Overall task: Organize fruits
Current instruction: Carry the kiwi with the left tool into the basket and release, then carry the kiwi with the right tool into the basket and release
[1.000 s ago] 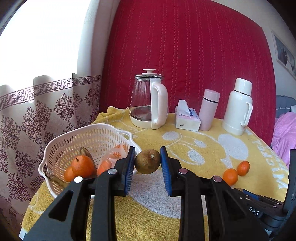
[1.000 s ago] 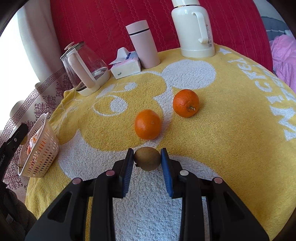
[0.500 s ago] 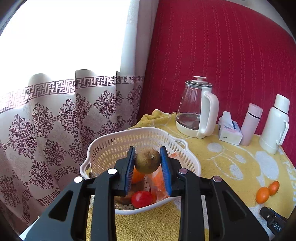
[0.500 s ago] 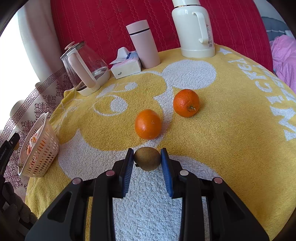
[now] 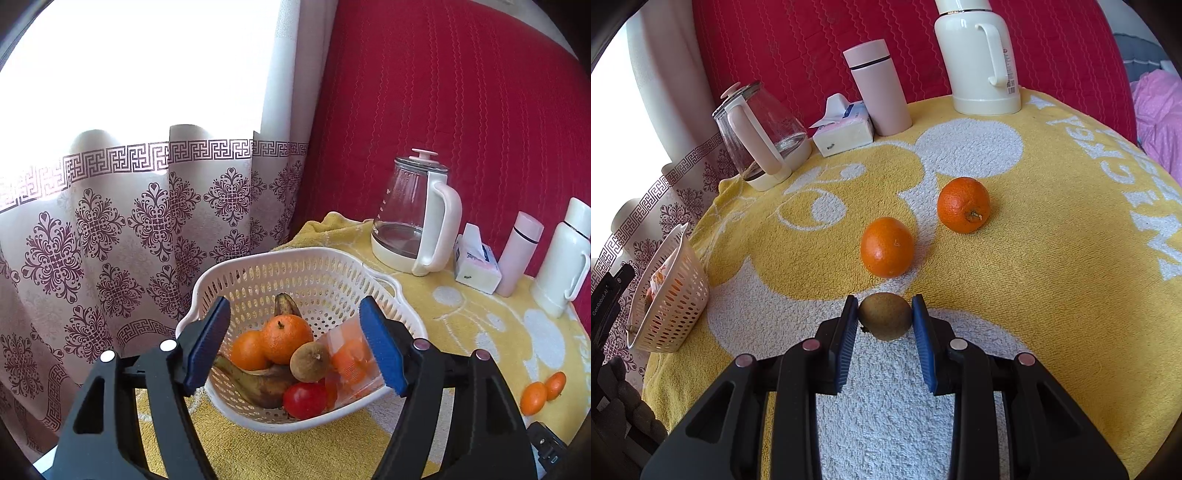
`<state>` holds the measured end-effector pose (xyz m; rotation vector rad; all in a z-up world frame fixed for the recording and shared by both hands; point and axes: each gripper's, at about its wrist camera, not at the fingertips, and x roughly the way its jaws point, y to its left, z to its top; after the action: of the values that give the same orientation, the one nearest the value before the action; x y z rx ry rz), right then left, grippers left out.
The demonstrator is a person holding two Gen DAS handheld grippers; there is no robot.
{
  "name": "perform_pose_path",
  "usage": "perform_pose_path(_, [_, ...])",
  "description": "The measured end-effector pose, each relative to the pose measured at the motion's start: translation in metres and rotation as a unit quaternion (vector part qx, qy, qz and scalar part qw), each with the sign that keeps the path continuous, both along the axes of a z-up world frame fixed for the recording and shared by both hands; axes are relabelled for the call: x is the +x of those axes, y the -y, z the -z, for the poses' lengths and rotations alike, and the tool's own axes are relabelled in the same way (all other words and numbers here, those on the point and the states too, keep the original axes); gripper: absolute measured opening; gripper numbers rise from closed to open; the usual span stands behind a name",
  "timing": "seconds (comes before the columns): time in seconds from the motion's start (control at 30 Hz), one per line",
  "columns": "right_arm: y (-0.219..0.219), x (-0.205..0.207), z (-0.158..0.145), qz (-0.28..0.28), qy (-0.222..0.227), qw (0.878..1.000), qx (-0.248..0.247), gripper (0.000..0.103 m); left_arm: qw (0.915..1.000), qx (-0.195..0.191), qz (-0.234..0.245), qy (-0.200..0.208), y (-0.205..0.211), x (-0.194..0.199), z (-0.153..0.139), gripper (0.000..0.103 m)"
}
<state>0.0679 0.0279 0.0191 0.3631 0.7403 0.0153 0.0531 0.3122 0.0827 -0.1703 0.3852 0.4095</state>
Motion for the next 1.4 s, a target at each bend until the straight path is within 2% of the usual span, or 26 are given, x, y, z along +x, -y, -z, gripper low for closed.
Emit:
perform_pose_path(0.1, [-0.002, 0.0, 0.0, -0.001, 0.0, 1.0, 0.001, 0.03, 0.9997, -0.022, 0.01, 0.005, -0.009, -0.002, -0.005, 0.074])
perform_pose_path(0.3, [-0.001, -0.001, -0.001, -0.005, 0.002, 1.0, 0.004, 0.03, 0.9949, -0.093, 0.038, 0.009, -0.049, -0.002, -0.023, 0.074])
perform_pose_path(0.4, [-0.001, -0.001, -0.001, -0.006, 0.003, 1.0, 0.004, 0.03, 0.9931, -0.11, 0.043, 0.002, -0.069, 0.0, -0.032, 0.074])
perform_pose_path(0.53, [-0.003, -0.002, -0.003, -0.008, 0.007, 1.0, 0.001, 0.03, 0.9911, -0.127, 0.038, 0.012, -0.09, -0.005, -0.045, 0.074])
perform_pose_path(0.63, [-0.005, -0.004, -0.005, -0.012, 0.012, 1.0, -0.003, 0.03, 0.993, -0.108, 0.043, 0.021, -0.097, -0.012, -0.053, 0.074])
perform_pose_path(0.77, [-0.01, -0.007, -0.008, -0.023, 0.019, 1.0, -0.004, 0.03, 0.9916, -0.116, 0.047, 0.031, -0.108, -0.018, -0.061, 0.074])
perform_pose_path(1.3, [-0.018, -0.008, -0.008, -0.036, 0.02, 0.999, -0.012, 0.03, 0.9966, -0.073, 0.036, 0.017, -0.117, -0.013, -0.061, 0.094])
perform_pose_path(1.4, [-0.026, -0.005, -0.014, -0.05, 0.015, 0.999, 0.012, 0.03, 0.9975, -0.061, 0.03, 0.021, -0.116, -0.016, -0.063, 0.094])
